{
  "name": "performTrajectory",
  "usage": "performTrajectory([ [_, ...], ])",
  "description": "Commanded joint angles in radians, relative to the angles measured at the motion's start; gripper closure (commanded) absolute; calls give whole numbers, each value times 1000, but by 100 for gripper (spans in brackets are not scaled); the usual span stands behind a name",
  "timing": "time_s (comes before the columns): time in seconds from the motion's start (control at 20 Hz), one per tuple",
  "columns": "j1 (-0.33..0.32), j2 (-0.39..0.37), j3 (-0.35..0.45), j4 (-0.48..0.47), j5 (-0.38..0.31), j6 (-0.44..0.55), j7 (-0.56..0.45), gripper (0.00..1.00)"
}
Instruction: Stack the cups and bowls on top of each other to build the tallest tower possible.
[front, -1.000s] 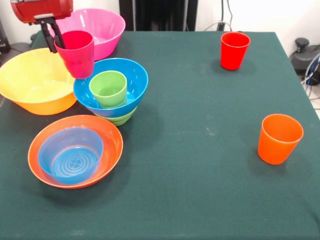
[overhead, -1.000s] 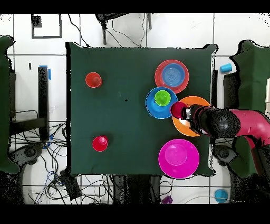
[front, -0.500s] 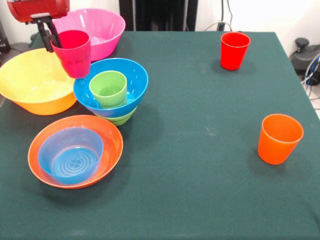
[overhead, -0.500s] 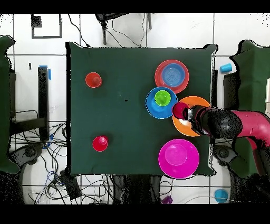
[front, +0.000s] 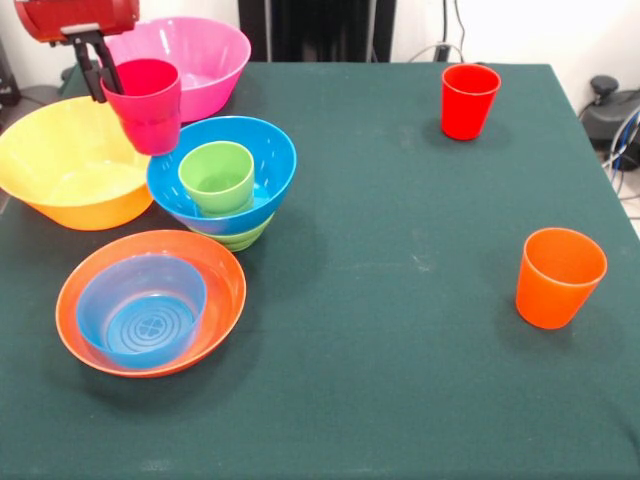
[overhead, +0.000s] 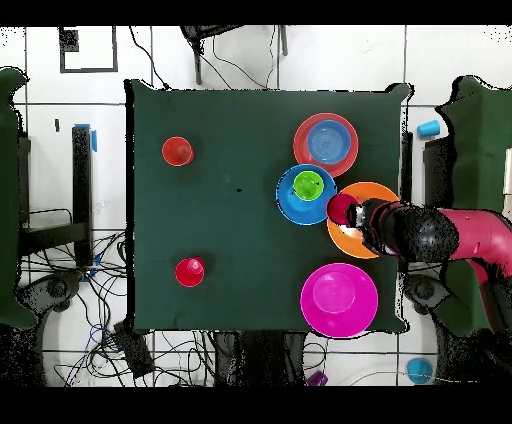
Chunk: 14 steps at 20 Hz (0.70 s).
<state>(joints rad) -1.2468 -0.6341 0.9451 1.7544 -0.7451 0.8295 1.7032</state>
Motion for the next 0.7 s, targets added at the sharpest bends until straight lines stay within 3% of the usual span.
performTrajectory([
  [0.05, 73, -93, 33, 76, -1, 44, -200, 100],
  [0.5, 113, -176, 32, 91, 54, 67, -166, 100],
  [0.7, 119, -170, 20, 89, 55, 58, -171, 100],
])
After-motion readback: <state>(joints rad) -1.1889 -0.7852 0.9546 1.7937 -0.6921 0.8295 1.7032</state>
